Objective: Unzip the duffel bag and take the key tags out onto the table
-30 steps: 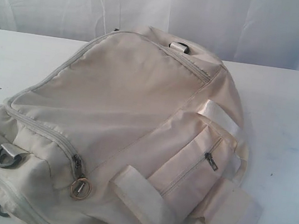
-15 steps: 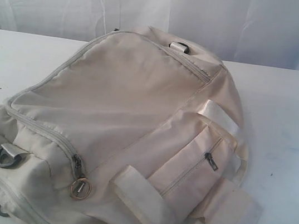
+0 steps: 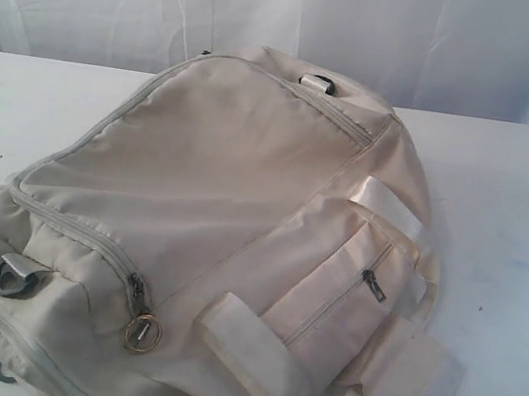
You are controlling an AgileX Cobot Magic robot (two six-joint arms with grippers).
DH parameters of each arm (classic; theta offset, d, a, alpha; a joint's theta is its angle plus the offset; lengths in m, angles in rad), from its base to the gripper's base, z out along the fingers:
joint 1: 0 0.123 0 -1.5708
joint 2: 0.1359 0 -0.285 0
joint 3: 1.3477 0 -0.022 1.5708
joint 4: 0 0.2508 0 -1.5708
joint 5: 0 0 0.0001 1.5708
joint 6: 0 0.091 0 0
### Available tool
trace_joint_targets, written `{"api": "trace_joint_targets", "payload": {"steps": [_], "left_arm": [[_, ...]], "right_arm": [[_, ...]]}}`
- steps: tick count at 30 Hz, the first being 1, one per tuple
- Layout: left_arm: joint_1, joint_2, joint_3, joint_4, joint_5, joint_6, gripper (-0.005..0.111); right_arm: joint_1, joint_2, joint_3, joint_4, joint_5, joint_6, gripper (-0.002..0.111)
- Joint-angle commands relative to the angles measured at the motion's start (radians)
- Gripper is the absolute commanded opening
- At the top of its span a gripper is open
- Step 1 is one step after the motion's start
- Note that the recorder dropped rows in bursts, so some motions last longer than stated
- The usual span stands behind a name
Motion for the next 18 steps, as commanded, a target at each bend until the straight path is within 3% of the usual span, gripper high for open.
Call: {"api": "trace_joint_targets", "payload": {"steps": [1, 3, 7, 12, 18], "left_arm": [[-0.063, 0.189, -0.117, -0.376, 0.337, 0.383, 0.0], [-0.074, 0.275, -0.141, -0.488, 0.415, 0.474, 0.0], [-0.08, 0.391, -0.144, -0.628, 0.423, 0.604, 0.0], [-0.08, 0.468, -0.144, -0.642, 0.426, 0.631, 0.0], [-0.08, 0.485, -0.144, -0.642, 0.426, 0.631, 0.0]], "right_arm": [[0.063, 0.078, -0.066, 0.013, 0.06, -0.016, 0.0], [0.104, 0.142, -0.104, 0.046, 0.088, -0.063, 0.0], [0.198, 0.268, -0.21, 0.219, 0.166, -0.266, 0.0], [0.307, 0.47, -0.367, 0.575, 0.357, -0.799, 0.0], [0.376, 0.724, -0.5, 0.886, 0.459, -1.233, 0.0]]}}
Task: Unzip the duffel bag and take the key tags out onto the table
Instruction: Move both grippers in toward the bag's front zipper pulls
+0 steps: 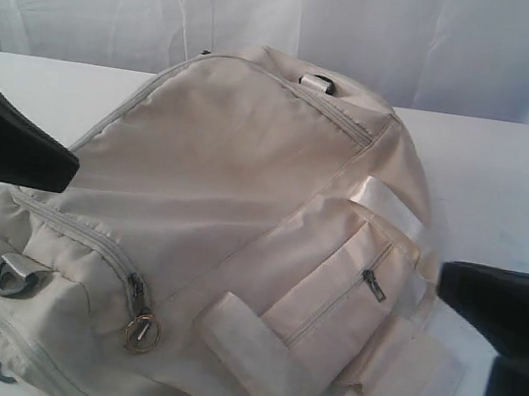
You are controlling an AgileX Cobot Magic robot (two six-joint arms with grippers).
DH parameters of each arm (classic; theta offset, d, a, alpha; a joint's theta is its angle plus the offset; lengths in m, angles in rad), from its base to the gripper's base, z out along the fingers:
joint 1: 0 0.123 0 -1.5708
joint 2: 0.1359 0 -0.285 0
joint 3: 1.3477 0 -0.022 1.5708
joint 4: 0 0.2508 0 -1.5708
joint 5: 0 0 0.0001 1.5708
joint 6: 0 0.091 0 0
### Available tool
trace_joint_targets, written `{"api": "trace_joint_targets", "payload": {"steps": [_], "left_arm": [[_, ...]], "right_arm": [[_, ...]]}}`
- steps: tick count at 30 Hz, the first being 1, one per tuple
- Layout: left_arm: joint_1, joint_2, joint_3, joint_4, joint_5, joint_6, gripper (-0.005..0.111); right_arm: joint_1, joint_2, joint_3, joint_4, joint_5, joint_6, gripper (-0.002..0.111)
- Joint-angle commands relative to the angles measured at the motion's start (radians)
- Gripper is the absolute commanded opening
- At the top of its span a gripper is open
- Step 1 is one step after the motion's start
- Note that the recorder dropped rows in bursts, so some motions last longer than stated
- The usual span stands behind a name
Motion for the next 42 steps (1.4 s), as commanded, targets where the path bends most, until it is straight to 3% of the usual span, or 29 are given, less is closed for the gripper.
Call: {"api": "trace_joint_targets", "payload": {"steps": [1, 6, 16, 20, 28, 31, 35, 42], "left_arm": [[-0.005, 0.0, -0.008, -0.026, 0.026, 0.01, 0.0], [-0.005, 0.0, -0.008, -0.026, 0.011, 0.032, 0.0], [-0.005, 0.0, -0.008, -0.033, -0.002, 0.037, 0.0], [-0.005, 0.0, -0.008, -0.035, -0.002, 0.037, 0.0], [-0.005, 0.0, -0.008, -0.037, 0.002, 0.037, 0.0], [-0.005, 0.0, -0.008, -0.041, 0.002, 0.037, 0.0], [-0.005, 0.0, -0.008, -0.041, 0.002, 0.037, 0.0], [-0.005, 0.0, -0.008, -0.041, 0.002, 0.037, 0.0]], "right_arm": [[0.042, 0.181, -0.085, 0.183, 0.062, -0.309, 0.0], [0.101, 0.409, -0.159, 0.198, 0.098, -0.364, 0.004], [0.243, 0.758, -0.288, 0.201, 0.027, -0.56, 0.062], [0.279, 0.854, -0.322, 0.201, -0.031, -0.683, 0.068], [0.301, 0.995, -0.331, 0.197, -0.089, -0.688, 0.066], [0.301, 1.005, -0.331, 0.197, -0.057, -0.656, 0.048], [0.301, 0.962, -0.333, 0.186, -0.044, -0.632, 0.001], [0.301, 0.786, -0.348, 0.121, -0.056, -0.5, 0.0]]}}
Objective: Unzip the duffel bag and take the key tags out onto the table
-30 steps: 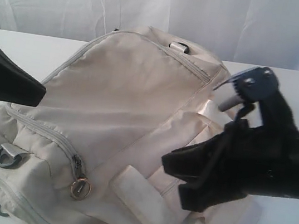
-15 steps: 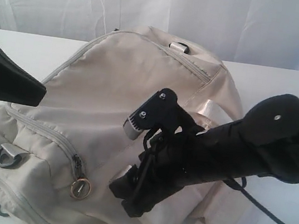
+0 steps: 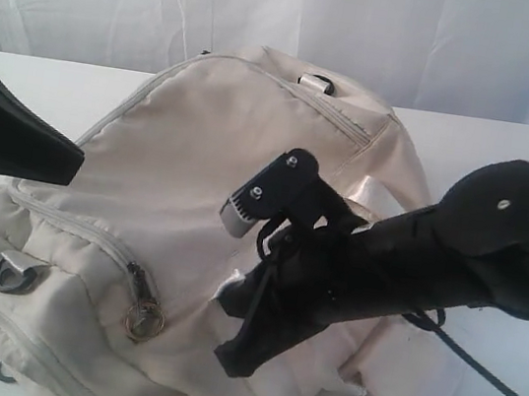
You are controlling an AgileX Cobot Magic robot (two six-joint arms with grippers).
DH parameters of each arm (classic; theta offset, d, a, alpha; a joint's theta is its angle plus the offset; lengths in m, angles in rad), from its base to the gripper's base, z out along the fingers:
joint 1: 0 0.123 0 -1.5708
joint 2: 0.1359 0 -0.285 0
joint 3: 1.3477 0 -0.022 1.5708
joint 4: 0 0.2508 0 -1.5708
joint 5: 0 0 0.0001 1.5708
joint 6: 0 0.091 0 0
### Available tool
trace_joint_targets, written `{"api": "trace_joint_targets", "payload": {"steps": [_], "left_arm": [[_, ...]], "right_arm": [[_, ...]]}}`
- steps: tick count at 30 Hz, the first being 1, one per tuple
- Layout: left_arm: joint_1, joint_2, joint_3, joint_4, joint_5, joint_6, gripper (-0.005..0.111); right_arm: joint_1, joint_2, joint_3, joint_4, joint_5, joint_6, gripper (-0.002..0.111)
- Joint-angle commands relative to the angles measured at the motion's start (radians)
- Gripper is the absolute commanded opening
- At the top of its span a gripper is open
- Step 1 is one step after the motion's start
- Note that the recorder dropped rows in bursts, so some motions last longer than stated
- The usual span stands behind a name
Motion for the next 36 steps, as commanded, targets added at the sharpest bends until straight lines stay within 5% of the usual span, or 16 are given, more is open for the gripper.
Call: {"api": "trace_joint_targets", "payload": {"steps": [1, 5, 13, 17, 20, 24, 29, 36], "left_arm": [[-0.005, 0.0, -0.006, -0.024, 0.016, 0.002, 0.0], [-0.005, 0.0, -0.005, -0.023, 0.016, 0.016, 0.0], [-0.014, 0.007, -0.005, -0.136, 0.077, 0.44, 0.0], [-0.109, 0.007, 0.024, -0.1, 0.079, 0.415, 0.029], [-0.182, 0.007, 0.119, -0.098, 0.0, 0.415, 0.043], [-0.26, 0.007, 0.242, -0.132, -0.276, 0.517, 0.052], [-0.305, 0.007, 0.309, -0.294, -0.393, 0.751, 0.061], [-0.31, 0.07, 0.312, -0.393, -0.409, 0.8, 0.062]], "right_arm": [[0.001, -0.137, -0.016, -0.035, -0.001, 0.096, 0.0], [0.001, -0.24, -0.016, -0.037, 0.014, 0.108, 0.0], [0.001, -0.325, -0.012, -0.274, 0.063, 0.322, 0.0], [0.001, -0.325, -0.012, -0.27, 0.063, 0.322, 0.0], [0.001, -0.325, -0.012, -0.268, 0.061, 0.324, 0.0], [0.001, -0.325, -0.012, -0.268, 0.061, 0.34, 0.0], [0.001, -0.325, -0.012, -0.268, 0.054, 0.34, 0.0], [0.001, -0.325, -0.012, -0.263, 0.054, 0.341, 0.0]]}}
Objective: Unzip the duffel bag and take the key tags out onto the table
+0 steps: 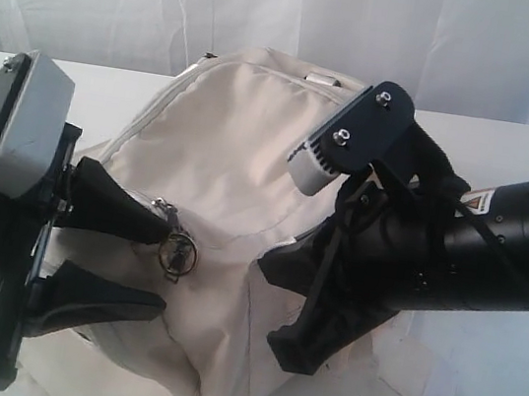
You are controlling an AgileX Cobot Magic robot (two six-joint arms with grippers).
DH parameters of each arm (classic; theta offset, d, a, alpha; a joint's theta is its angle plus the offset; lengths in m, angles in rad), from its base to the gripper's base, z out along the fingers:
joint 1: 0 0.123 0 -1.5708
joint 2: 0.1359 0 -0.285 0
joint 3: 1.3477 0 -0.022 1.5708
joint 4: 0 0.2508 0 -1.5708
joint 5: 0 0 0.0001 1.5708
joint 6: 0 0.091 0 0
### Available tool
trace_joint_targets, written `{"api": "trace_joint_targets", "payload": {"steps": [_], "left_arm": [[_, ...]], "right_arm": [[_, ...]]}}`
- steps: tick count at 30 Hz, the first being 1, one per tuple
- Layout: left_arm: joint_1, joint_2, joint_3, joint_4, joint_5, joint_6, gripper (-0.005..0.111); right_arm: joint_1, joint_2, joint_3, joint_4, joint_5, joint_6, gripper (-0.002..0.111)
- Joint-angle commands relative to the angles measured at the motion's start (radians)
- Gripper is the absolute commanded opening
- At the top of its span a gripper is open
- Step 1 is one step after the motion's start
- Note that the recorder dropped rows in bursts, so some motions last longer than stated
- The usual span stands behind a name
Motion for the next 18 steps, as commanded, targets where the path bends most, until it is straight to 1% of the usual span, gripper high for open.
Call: {"api": "trace_joint_targets", "payload": {"steps": [1, 3, 5, 9, 14, 18], "left_arm": [[-0.004, 0.048, 0.007, -0.066, -0.021, 0.015, 0.062], [-0.004, 0.069, 0.007, -0.086, -0.045, 0.015, 0.062], [-0.004, 0.088, 0.007, -0.137, -0.049, 0.029, 0.062], [-0.004, 0.118, 0.007, -0.217, -0.015, 0.094, 0.062], [-0.004, 0.155, 0.007, -0.226, -0.006, 0.112, 0.062], [-0.004, 0.183, 0.007, -0.226, -0.025, 0.099, 0.062]], "right_arm": [[0.001, -0.022, -0.01, 0.029, -0.04, 0.002, 0.0], [0.001, -0.022, -0.01, 0.029, -0.04, 0.002, 0.0], [0.001, -0.022, -0.01, 0.031, -0.04, 0.002, 0.0], [0.001, -0.022, -0.01, 0.034, -0.04, 0.002, 0.0], [0.001, -0.022, -0.01, 0.034, -0.04, 0.002, 0.0], [0.001, -0.022, -0.01, 0.034, -0.04, 0.002, 0.0]]}}
